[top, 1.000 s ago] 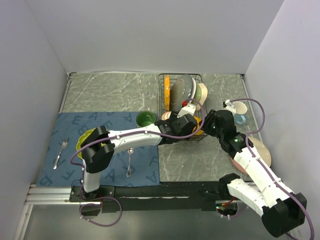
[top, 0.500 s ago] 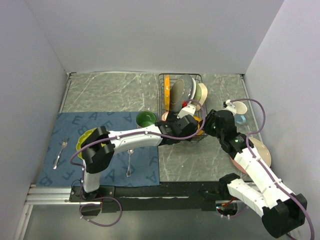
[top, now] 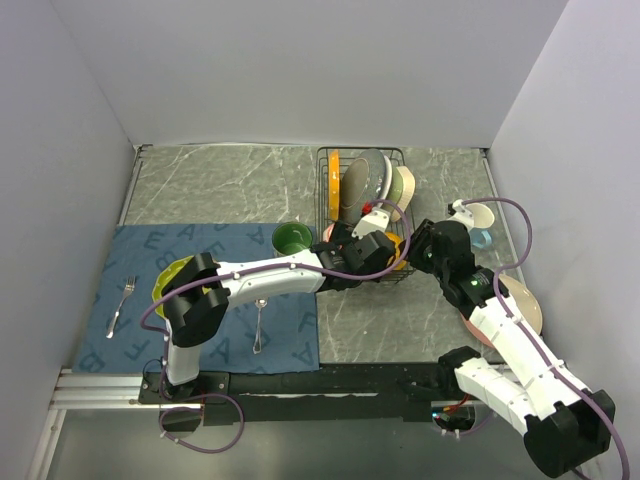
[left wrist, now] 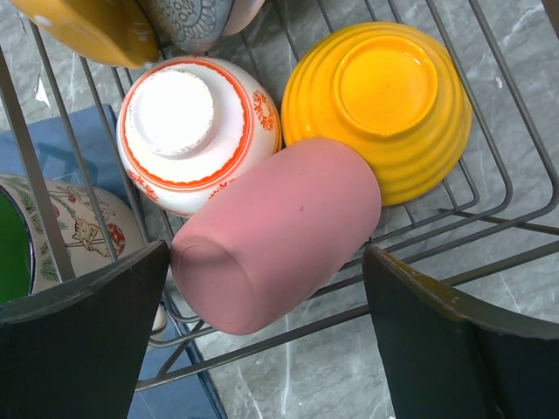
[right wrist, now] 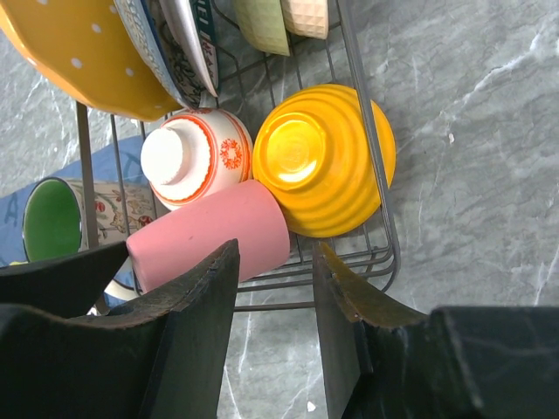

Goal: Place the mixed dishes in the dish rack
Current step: Place the cup upside down on the dish rack

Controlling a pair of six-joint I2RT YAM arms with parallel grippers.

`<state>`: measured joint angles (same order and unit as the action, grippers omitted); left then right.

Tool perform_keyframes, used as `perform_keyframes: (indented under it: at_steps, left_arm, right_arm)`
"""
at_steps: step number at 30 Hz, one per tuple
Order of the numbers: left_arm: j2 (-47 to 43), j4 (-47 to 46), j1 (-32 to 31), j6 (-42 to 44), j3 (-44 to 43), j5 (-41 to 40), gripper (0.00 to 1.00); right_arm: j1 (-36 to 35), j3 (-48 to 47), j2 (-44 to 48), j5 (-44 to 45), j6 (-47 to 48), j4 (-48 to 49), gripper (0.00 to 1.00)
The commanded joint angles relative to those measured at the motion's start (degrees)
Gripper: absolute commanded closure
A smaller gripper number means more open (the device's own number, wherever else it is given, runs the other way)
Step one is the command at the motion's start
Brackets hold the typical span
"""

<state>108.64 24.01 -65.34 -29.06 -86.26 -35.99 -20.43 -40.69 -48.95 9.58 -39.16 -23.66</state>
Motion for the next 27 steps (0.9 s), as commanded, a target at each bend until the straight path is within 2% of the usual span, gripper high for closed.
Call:
perform_keyframes:
  at_steps: [1,5,16,27]
  left_arm:
    - [-2.73,0.95,-0.66,-1.7,0.83,-1.54,0.04]
    - [-2.64,1.13,-0.58,-2.05,0.83,-1.98,0.08]
    - [-4.31,1.75,0.65,-4.69,2.32,-4.18,0.02]
    - [-6.16,1.3,2.15,-4.95,3.82,-3.21,0.05]
  right_arm:
    - [0.3,0.08,0.96,0.87,-0.39,0.19,0.53]
    - [0.39,-0.01,0.79,0.7,-0.48,0.28,0.53]
    - [0.39,-0.62,0.43,0.79,-0.39,0.19,0.53]
    - [0.39,-0.89,-0.62,0.35,-0.31,0.54,0.53]
